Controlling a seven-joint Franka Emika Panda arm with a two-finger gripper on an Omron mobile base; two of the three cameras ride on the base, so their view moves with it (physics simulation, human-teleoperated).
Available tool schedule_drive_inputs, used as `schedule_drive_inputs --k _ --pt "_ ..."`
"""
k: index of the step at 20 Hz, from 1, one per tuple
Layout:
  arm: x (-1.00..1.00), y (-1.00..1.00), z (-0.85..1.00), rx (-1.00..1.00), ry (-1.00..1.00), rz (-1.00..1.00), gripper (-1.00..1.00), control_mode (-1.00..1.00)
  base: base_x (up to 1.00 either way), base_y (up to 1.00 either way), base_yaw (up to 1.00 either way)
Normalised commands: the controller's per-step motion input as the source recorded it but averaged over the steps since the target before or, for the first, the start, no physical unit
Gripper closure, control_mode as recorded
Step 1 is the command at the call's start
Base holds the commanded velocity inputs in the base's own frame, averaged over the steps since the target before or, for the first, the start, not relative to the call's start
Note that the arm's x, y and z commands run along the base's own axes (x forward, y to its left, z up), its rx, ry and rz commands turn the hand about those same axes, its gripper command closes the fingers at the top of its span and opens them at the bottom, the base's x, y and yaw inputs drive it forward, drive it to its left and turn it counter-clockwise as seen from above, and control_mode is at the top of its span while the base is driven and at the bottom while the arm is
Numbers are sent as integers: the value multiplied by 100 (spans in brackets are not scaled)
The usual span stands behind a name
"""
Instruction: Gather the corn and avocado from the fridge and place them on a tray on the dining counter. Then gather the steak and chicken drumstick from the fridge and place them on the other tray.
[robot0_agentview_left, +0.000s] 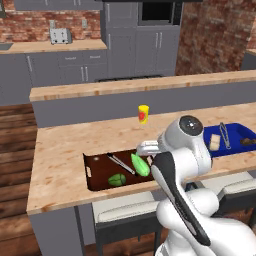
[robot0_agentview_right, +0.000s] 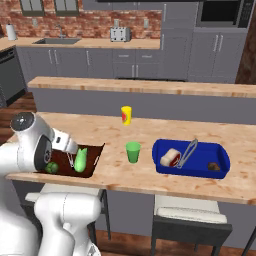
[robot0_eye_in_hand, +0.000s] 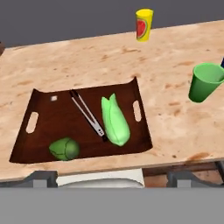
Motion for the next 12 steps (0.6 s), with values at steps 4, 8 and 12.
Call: schedule_drive_inputs --k 4,8,12 --pt "-87 -11 100 2 -5 -2 -100 -100 0 0 0" --pt "-90 -5 95 1 -7 -2 -100 -100 0 0 0" --pt "-99 0 55 0 -15 -1 -100 -100 0 0 0"
